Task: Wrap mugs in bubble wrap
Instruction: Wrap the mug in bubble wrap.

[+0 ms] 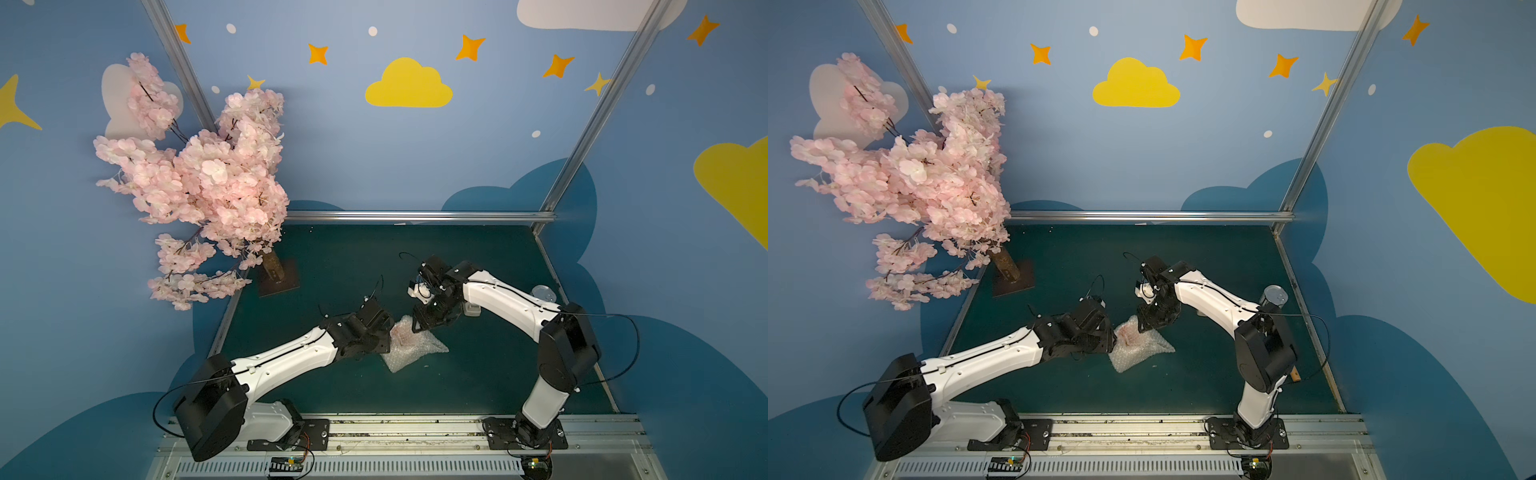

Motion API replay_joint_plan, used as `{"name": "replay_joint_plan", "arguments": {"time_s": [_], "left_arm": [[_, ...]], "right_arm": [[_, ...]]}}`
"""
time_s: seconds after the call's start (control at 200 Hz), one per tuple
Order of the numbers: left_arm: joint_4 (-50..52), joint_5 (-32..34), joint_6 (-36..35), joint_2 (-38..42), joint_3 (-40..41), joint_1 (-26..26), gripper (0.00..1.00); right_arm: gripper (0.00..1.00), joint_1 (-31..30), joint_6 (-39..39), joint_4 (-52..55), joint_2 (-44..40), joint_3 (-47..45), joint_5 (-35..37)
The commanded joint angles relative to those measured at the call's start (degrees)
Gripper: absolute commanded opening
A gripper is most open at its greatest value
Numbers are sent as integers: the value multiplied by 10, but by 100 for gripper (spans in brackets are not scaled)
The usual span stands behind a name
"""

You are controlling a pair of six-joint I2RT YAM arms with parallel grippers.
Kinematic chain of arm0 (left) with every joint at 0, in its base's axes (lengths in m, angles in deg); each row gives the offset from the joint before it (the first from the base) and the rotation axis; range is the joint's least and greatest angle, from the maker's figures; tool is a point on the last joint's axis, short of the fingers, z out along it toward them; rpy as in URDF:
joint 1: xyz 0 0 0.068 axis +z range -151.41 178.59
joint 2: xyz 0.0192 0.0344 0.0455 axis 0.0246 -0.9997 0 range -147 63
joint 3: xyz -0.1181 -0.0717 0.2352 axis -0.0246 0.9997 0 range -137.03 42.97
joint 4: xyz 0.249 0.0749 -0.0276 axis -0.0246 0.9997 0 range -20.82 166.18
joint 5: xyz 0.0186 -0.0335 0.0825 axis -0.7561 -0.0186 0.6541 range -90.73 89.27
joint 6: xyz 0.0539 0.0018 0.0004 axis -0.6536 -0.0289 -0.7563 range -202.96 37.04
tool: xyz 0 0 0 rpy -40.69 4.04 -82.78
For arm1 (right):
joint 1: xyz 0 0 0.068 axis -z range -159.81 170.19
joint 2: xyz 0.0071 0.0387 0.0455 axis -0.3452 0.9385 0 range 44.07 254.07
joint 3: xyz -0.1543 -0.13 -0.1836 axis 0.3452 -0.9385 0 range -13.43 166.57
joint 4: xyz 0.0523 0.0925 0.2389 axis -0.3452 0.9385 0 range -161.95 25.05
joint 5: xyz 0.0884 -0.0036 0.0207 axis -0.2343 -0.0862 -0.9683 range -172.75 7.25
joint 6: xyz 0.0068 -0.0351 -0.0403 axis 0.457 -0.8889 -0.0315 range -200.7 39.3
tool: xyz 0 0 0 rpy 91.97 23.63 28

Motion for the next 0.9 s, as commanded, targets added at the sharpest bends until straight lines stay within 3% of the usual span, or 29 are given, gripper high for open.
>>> {"name": "replay_joint_plan", "arguments": {"time_s": [0.0,0.305,0.556,0.691,0.896], "left_arm": [[-3,4,-9,-9,-13,-1,55],[-4,1,-15,-43,-31,4,55],[4,15,-15,-72,-43,9,55],[9,27,-11,-82,-37,12,54],[-4,27,-10,-85,-26,17,53]], "right_arm": [[50,-15,-3,-25,12,-10,-26],[29,-69,21,-24,70,9,89],[12,-115,96,-64,112,3,161],[9,-131,132,-71,134,4,181],[18,-129,145,-121,157,-32,141]]}}
